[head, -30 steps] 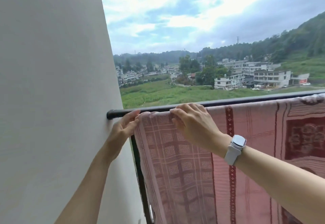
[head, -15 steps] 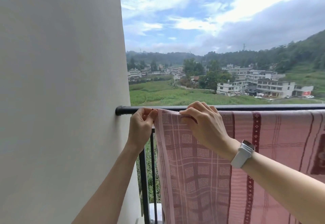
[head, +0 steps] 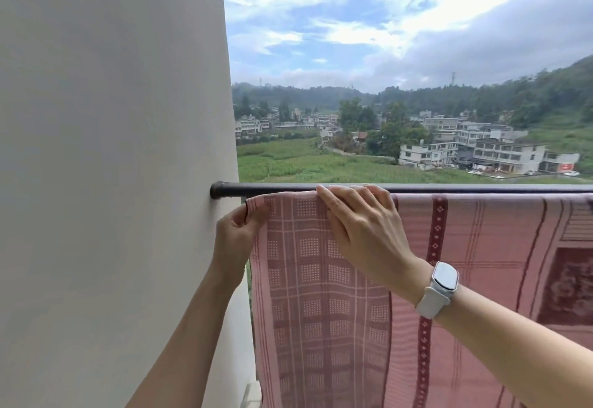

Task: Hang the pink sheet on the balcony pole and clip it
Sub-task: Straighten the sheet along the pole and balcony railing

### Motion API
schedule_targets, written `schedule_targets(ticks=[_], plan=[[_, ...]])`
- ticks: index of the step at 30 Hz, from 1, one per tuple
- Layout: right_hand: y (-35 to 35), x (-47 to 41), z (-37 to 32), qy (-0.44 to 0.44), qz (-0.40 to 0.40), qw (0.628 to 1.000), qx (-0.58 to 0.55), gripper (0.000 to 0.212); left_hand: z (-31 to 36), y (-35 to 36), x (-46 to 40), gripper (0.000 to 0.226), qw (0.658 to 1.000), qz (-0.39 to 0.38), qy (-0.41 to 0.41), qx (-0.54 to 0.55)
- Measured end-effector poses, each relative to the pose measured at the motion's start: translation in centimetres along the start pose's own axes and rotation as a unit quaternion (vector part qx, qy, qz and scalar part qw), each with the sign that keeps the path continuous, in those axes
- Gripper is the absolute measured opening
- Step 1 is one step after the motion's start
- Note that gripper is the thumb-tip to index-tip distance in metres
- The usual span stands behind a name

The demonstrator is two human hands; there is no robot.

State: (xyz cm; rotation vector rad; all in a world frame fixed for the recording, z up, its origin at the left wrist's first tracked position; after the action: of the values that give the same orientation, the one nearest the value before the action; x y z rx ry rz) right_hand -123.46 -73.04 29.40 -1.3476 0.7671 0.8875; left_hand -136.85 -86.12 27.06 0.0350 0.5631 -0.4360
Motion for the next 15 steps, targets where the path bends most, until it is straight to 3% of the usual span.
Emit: schedule_targets(ticks=[3, 7, 9, 11, 15], plan=[[-0.3, 0.0, 0.5, 0.011, 0.005, 1.0, -0.002, 0.03, 0.6, -0.5, -0.5, 0.01, 0.998, 0.064, -0.009, 0.008], [-1.2, 0.3, 1.6, 0.042, 0.031, 0.998, -0.031, 0.023, 1.1, -0.5, -0.3, 0.023, 0.999, 0.033, -0.013, 0.002], [-1.8, 0.6, 2.3, 0.065, 0.037, 0.996, -0.052, 0.02, 1.5, -0.2, 0.0, 0.024, 0.996, 0.043, 0.024, -0.077], [-2.3, 0.6, 3.1, 0.091, 0.033, 0.993, -0.071, 0.018, 2.6, 0.4, 0.1, 0.03, 0.961, 0.078, 0.12, -0.238], [-3.0, 0.2, 4.0, 0.106, 0.033, 0.99, -0.092, 0.012, 5.2, 4.1, 0.3, 0.032, 0.834, 0.079, 0.281, -0.468]])
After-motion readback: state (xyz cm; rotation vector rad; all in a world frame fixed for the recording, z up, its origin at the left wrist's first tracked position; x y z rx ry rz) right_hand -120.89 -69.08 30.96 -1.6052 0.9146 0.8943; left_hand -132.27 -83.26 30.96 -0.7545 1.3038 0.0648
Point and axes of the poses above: each hand's wrist, its own x-axis away from the middle knuckle, its own y-axis out of the palm, z = x × y, the point moved 3 cm from there along -x, towards the middle knuckle, and after that the axes turned 12 degrees about -x, right-handed, at the moved point
